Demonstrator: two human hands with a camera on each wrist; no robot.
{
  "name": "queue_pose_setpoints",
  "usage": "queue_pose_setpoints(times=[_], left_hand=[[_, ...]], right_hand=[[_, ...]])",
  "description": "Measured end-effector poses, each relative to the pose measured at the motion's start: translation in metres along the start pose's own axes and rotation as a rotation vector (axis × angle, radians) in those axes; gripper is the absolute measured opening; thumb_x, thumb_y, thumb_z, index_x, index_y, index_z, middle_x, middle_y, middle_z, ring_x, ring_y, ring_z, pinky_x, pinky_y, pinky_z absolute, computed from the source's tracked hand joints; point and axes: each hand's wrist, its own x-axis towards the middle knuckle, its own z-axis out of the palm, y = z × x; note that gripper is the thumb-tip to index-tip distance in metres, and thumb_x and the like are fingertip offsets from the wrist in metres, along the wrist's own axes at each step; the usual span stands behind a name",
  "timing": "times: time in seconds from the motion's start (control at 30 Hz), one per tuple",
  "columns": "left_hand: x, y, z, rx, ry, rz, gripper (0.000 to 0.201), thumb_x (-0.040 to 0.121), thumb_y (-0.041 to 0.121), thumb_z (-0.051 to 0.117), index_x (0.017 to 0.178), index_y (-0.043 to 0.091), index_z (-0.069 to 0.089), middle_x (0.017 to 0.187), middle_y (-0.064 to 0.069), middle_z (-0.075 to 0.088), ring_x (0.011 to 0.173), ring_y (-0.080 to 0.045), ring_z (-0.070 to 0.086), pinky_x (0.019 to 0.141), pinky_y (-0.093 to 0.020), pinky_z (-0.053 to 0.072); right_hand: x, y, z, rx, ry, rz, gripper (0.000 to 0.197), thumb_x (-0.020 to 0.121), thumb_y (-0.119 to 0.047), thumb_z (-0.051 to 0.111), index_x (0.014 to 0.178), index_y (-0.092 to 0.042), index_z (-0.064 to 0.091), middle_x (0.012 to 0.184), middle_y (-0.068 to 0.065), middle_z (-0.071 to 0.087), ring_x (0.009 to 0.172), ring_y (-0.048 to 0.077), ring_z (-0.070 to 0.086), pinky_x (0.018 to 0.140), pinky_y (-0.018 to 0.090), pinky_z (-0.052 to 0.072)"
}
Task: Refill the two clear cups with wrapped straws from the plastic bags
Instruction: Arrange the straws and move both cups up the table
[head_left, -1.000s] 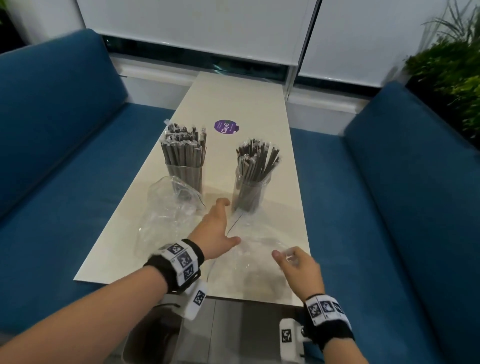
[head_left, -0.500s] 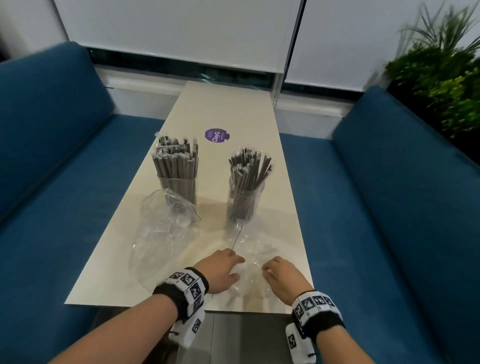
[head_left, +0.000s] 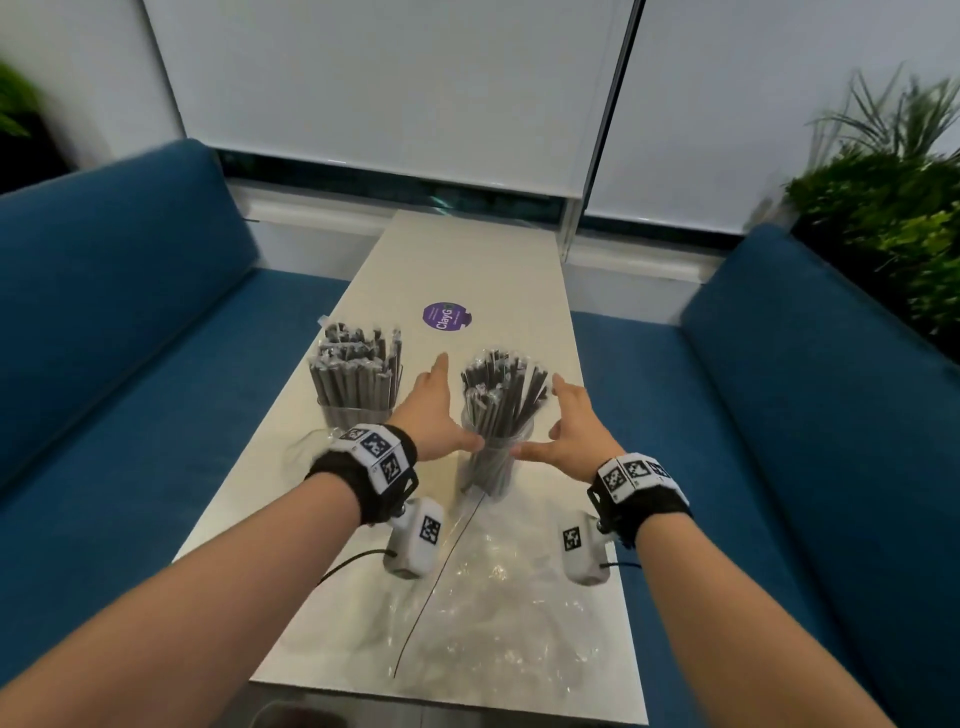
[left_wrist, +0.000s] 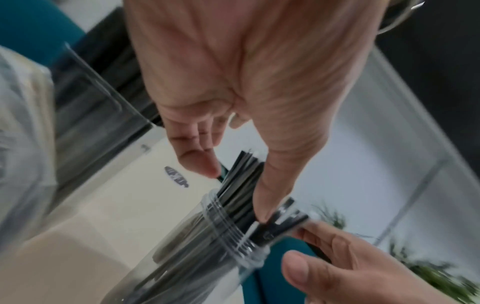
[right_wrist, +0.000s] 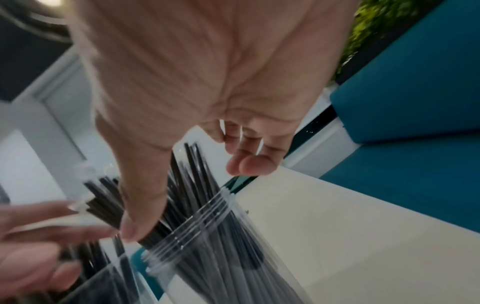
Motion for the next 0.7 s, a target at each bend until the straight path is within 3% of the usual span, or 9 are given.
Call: queue_pose_setpoints(times=[0.1, 0.17, 0.27, 0.33, 0.4, 0.5, 0.57, 0.63, 0.7], left_hand=[[0.027, 0.009, 0.0, -0.035, -0.08, 0.064, 0.13, 0.073, 0.025, 0.091, 0.164, 0.023, -0.002, 0.161, -0.012, 0.039, 0.142, -0.032, 0.048, 0.114, -0.039, 0.04], [0.036, 0.014, -0.003, -0.109, -0.075, 0.142, 0.102, 0.08, 0.018, 0.085, 0.161, 0.022, 0.023, 0.147, -0.009, 0.056, 0.134, -0.03, 0.056, 0.105, -0.031, 0.043], [0.048, 0.016, -0.011, -0.264, -0.003, 0.136, 0.065, 0.086, 0.013, 0.077, 0.144, 0.021, 0.048, 0.131, -0.009, 0.065, 0.124, -0.031, 0.061, 0.105, -0.04, 0.048], [0.052, 0.016, -0.014, -0.342, 0.029, 0.061, 0.067, 0.082, 0.03, 0.078, 0.14, 0.025, 0.044, 0.129, -0.012, 0.065, 0.121, -0.033, 0.062, 0.103, -0.049, 0.051], [0.057, 0.016, -0.013, -0.326, 0.029, 0.018, 0.071, 0.075, 0.04, 0.077, 0.134, 0.029, 0.038, 0.127, -0.013, 0.065, 0.116, -0.034, 0.064, 0.099, -0.053, 0.053], [0.058, 0.017, -0.01, -0.278, 0.003, 0.035, 0.066, 0.077, 0.023, 0.082, 0.128, 0.026, 0.039, 0.129, -0.012, 0.063, 0.109, -0.033, 0.068, 0.097, -0.054, 0.055], [0.058, 0.014, -0.007, -0.266, -0.042, 0.039, 0.077, 0.075, 0.006, 0.084, 0.135, 0.023, 0.04, 0.132, -0.01, 0.06, 0.102, -0.031, 0.072, 0.096, -0.052, 0.056], [0.058, 0.009, -0.003, -0.196, -0.102, 0.068, 0.093, 0.069, 0.003, 0.087, 0.145, 0.022, 0.036, 0.131, -0.007, 0.06, 0.095, -0.026, 0.072, 0.092, -0.049, 0.058], [0.056, 0.009, -0.001, -0.115, -0.157, 0.109, 0.092, 0.071, 0.011, 0.089, 0.146, 0.022, 0.037, 0.128, -0.002, 0.061, 0.092, -0.021, 0.068, 0.089, -0.043, 0.058]], right_hand=[[0.029, -0.015, -0.002, -0.052, -0.069, -0.152, 0.091, 0.085, -0.027, 0.084, 0.159, -0.025, 0.03, 0.154, 0.003, 0.044, 0.095, 0.021, 0.064, 0.086, 0.033, 0.054], [0.043, -0.021, -0.008, -0.048, -0.051, -0.226, 0.059, 0.089, -0.02, 0.077, 0.143, -0.022, 0.055, 0.13, 0.004, 0.066, 0.088, 0.019, 0.067, 0.086, 0.038, 0.056], [0.052, -0.024, -0.022, 0.138, 0.081, -0.269, 0.024, 0.094, -0.017, 0.072, 0.118, -0.019, 0.069, 0.102, 0.0, 0.072, 0.078, 0.017, 0.067, 0.075, 0.037, 0.056], [0.052, -0.021, -0.027, 0.365, 0.184, -0.224, 0.029, 0.093, -0.013, 0.074, 0.119, -0.018, 0.063, 0.112, 0.002, 0.07, 0.08, 0.022, 0.07, 0.07, 0.033, 0.059], [0.051, -0.011, -0.026, 0.536, 0.241, -0.163, 0.05, 0.087, -0.01, 0.079, 0.128, -0.023, 0.053, 0.128, 0.003, 0.062, 0.086, 0.023, 0.07, 0.075, 0.035, 0.061], [0.045, 0.008, -0.02, 0.454, 0.192, -0.063, 0.1, 0.076, -0.025, 0.091, 0.153, -0.033, 0.028, 0.147, -0.006, 0.043, 0.106, 0.022, 0.063, 0.087, 0.038, 0.056], [0.046, 0.015, -0.015, 0.267, 0.06, 0.012, 0.129, 0.067, -0.036, 0.096, 0.163, -0.029, 0.01, 0.159, -0.004, 0.028, 0.121, 0.026, 0.056, 0.091, 0.036, 0.05], [0.05, 0.016, -0.007, 0.164, -0.039, 0.009, 0.131, 0.064, -0.041, 0.097, 0.163, -0.026, 0.014, 0.162, 0.0, 0.029, 0.122, 0.027, 0.057, 0.095, 0.037, 0.049], [0.057, 0.013, -0.003, 0.165, -0.063, -0.062, 0.1, 0.067, -0.041, 0.095, 0.15, -0.028, 0.043, 0.145, -0.002, 0.058, 0.114, 0.021, 0.065, 0.103, 0.043, 0.053]])
